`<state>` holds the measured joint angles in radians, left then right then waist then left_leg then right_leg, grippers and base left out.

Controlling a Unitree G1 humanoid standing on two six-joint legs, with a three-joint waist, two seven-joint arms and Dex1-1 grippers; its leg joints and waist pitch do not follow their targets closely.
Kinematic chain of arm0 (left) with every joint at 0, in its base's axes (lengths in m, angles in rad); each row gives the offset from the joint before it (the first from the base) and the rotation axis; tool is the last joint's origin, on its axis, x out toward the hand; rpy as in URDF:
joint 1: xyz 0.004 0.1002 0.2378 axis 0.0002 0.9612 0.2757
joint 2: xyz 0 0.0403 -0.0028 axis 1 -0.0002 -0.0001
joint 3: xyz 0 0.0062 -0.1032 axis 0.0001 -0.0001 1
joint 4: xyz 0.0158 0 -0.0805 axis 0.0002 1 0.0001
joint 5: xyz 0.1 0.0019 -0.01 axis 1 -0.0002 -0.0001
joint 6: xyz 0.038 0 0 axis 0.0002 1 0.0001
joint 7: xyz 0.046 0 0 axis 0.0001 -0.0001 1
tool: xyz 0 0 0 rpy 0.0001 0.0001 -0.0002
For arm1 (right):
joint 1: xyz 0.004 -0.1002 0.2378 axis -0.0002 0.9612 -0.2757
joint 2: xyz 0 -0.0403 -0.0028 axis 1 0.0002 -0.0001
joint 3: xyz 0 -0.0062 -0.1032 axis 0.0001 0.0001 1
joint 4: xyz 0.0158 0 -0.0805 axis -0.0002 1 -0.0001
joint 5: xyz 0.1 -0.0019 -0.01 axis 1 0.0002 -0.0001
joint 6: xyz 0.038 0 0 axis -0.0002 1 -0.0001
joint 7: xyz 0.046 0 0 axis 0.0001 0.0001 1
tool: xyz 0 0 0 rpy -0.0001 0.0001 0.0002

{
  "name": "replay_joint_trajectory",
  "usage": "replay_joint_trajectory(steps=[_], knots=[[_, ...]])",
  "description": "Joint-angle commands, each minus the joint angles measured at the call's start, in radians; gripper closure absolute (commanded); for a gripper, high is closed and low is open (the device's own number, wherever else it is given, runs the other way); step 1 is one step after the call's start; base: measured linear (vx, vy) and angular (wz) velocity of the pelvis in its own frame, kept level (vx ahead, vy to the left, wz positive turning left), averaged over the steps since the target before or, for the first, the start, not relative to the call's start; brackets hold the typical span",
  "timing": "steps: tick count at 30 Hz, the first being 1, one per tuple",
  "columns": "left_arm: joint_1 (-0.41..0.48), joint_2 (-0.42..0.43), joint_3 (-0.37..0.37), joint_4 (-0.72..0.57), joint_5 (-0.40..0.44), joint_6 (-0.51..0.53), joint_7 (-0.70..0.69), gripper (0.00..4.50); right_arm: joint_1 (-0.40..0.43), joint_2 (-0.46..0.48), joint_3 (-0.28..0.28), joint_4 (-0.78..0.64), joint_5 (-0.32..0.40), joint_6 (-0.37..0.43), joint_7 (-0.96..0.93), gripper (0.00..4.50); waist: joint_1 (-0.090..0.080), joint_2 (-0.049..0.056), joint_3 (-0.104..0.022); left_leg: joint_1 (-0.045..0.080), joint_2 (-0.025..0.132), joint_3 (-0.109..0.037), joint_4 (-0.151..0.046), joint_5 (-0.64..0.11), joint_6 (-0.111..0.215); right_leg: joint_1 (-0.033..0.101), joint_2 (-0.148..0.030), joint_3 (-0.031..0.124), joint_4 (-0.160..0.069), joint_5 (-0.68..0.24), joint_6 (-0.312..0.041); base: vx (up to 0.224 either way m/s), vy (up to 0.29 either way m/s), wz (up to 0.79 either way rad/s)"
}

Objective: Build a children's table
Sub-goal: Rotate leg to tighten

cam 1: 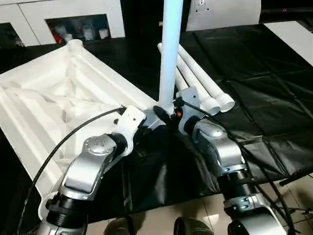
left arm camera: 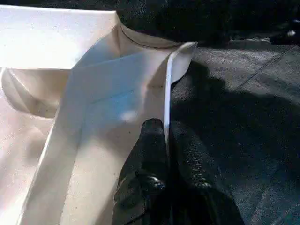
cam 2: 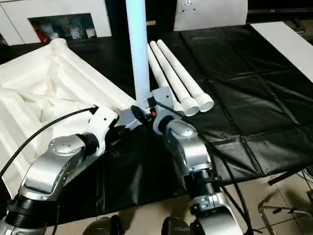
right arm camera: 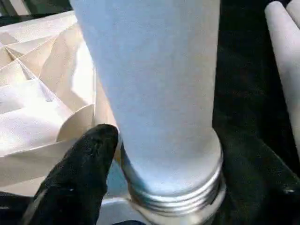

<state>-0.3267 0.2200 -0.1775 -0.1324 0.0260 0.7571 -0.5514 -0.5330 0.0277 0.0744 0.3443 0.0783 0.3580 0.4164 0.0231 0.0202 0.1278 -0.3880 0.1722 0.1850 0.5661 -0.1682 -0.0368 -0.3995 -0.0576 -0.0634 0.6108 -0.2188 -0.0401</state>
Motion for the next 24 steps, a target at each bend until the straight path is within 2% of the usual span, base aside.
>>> replay_joint_trajectory(steps=[1,5,7,9,10,12,16,19,22,24], knots=[[-0.038,-0.012,-0.019,0.019,0.019,-0.022,0.035,4.5,0.043,0.063,0.105,0.007,0.017,0.033,0.06,0.66,0.003,-0.001,-0.059,0.015,0.059,-0.027,-0.054,-0.053,0.109,0.049,-0.089,0.06,-0.064,0.012,-0.214,0.0,0.0,0.0],[-0.032,0.05,-0.02,0.033,0.016,-0.043,-0.015,4.5,0.062,0.017,0.085,-0.035,0.025,-0.001,0.086,0.55,0.003,-0.002,-0.055,0.017,0.059,-0.029,-0.059,-0.113,0.085,0.047,-0.09,0.06,-0.074,-0.082,-0.2,0.0,0.0,0.0],[-0.029,0.067,-0.023,0.039,0.013,-0.063,-0.032,4.5,0.065,0.0,0.079,-0.047,0.029,-0.013,0.1,0.28,0.002,-0.002,-0.054,0.018,0.06,-0.029,-0.06,-0.131,0.073,0.047,-0.09,0.061,-0.076,-0.111,-0.192,0.0,0.0,0.0],[-0.016,0.119,-0.037,0.048,0.003,-0.114,-0.092,4.5,0.078,-0.055,0.074,-0.086,0.038,-0.039,0.157,0.19,0.002,-0.004,-0.056,0.017,0.059,-0.03,-0.06,-0.117,0.074,0.049,-0.088,0.06,-0.075,-0.086,-0.188,0.0,0.0,0.0],[-0.011,0.141,-0.04,0.052,-0.001,-0.134,-0.121,4.5,0.085,-0.082,0.073,-0.105,0.043,-0.049,0.19,0.09,0.004,-0.001,-0.06,0.017,0.059,-0.028,-0.056,-0.102,0.081,0.05,-0.088,0.061,-0.069,-0.051,-0.189,0.0,0.0,0.0],[-0.003,0.177,-0.047,0.06,-0.009,-0.163,-0.17,4.5,0.095,-0.128,0.075,-0.134,0.047,-0.062,0.246,0.09,0.005,-0.001,-0.061,0.017,0.059,-0.027,-0.054,-0.078,0.097,0.05,-0.087,0.061,-0.065,0.005,-0.2,0.0,0.0,0.0],[0.001,0.265,-0.066,0.089,-0.03,-0.262,-0.294,4.5,0.107,-0.241,0.085,-0.167,0.057,-0.088,0.39,0.09,0.012,0.0,-0.063,0.018,0.059,-0.027,-0.051,-0.054,0.124,0.052,-0.086,0.059,-0.058,0.052,-0.217,0.0,0.0,0.0],[0.009,0.324,-0.085,0.098,-0.05,-0.348,-0.402,4.5,0.102,-0.295,0.082,-0.171,0.082,-0.096,0.48,0.09,0.015,0.002,-0.062,0.019,0.061,-0.027,-0.051,-0.066,0.129,0.05,-0.088,0.059,-0.058,0.038,-0.227,0.0,0.0,0.0],[0.01,0.378,-0.113,0.119,-0.066,-0.422,-0.501,4.5,0.089,-0.346,0.103,-0.168,0.1,-0.104,0.568,0.09,0.021,0.002,-0.063,0.022,0.063,-0.027,-0.051,-0.075,0.126,0.049,-0.088,0.058,-0.058,0.021,-0.239,0.0,0.0,0.0],[0.009,0.389,-0.119,0.125,-0.068,-0.438,-0.522,4.5,0.086,-0.356,0.108,-0.166,0.101,-0.106,0.587,0.09,0.025,0.002,-0.064,0.024,0.065,-0.025,-0.05,-0.07,0.123,0.047,-0.087,0.06,-0.056,0.031,-0.241,0.0,0.0,0.0]])
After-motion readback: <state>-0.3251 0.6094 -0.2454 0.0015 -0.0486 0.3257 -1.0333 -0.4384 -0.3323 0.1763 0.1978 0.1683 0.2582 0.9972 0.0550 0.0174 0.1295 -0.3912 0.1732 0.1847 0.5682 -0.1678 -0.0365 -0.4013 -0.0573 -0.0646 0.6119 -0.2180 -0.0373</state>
